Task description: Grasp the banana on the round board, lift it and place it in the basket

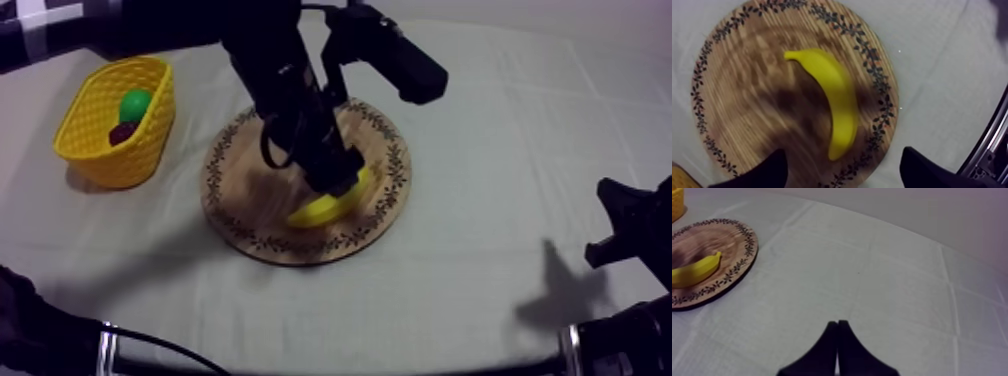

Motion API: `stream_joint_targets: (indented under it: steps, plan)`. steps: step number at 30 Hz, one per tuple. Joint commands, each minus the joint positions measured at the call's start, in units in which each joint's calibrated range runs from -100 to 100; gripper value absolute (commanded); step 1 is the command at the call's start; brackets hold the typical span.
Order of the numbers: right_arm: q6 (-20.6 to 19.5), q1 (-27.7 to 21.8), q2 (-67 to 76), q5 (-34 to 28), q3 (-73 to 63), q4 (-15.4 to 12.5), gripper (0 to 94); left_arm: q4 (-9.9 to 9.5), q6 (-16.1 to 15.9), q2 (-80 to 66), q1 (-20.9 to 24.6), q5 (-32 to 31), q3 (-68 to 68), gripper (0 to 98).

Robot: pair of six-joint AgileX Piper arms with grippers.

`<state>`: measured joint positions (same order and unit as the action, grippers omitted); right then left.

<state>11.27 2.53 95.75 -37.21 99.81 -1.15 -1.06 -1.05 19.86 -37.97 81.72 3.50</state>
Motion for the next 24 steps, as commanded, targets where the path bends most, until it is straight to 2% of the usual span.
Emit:
stream_joint_targets:
  steps: [1,7,15,24]
  plan:
    - [0.0,0.0,0.0,0.0,0.0,0.0,0.3,0.01,0.1,0.7,-0.3,0.4,-0.4,83.3]
    - [0.0,0.0,0.0,0.0,0.0,0.0,0.3,-0.71,0.7,3.3,-1.0,0.4,-2.5,82.5]
    - [-0.1,0.0,0.0,0.0,0.0,0.0,0.3,-3.01,3.4,7.6,-2.0,-3.9,-2.5,81.0]
    - [-0.1,0.0,0.0,0.0,0.0,0.0,0.3,-4.11,4.5,11.8,-1.4,-7.6,-2.3,78.7]
